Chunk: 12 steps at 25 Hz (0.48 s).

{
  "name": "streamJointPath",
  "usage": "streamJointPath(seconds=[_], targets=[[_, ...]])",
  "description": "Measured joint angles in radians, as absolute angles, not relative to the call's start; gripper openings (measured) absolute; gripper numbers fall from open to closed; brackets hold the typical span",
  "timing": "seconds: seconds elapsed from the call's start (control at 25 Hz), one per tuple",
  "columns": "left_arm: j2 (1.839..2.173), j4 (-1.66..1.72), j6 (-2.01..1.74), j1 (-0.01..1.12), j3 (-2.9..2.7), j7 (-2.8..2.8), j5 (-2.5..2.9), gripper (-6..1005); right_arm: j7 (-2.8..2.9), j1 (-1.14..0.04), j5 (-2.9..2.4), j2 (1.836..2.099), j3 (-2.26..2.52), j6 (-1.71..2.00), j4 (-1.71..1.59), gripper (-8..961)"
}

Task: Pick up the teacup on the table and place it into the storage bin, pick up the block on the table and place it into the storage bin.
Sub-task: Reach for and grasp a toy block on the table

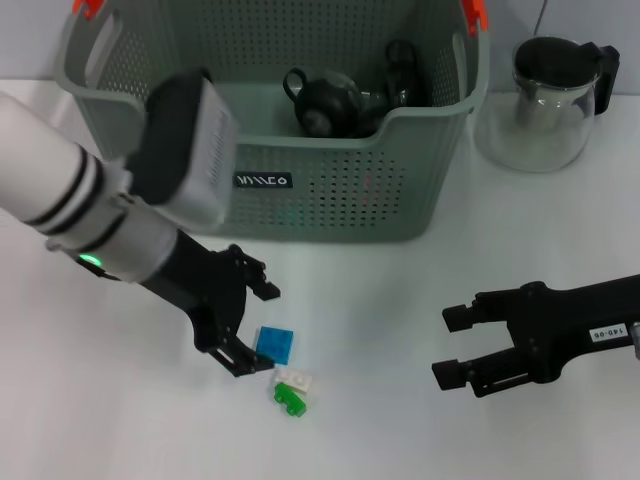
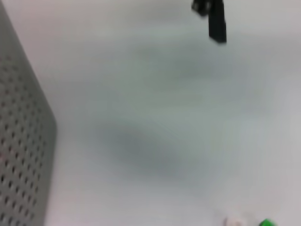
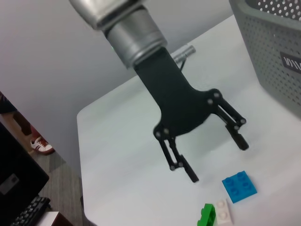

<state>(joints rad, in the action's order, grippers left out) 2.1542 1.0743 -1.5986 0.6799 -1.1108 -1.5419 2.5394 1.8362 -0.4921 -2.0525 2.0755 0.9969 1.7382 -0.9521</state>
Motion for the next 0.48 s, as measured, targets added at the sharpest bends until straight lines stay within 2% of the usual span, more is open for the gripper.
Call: streamJointPath(seconds=[0.12,0.48], targets=[[2.169,1.081,-1.555,0.676,-1.161,-1.549,2.58,807,1.836,-0.498,-2.058,2.077,0.999,1.737,-0.951,934],[2.169,1.078,-1.495,0.679,-1.257,-1.579,2.592,804,1.828,-0.516,-2.138,2.093,1.008,1.684,-0.95,934]])
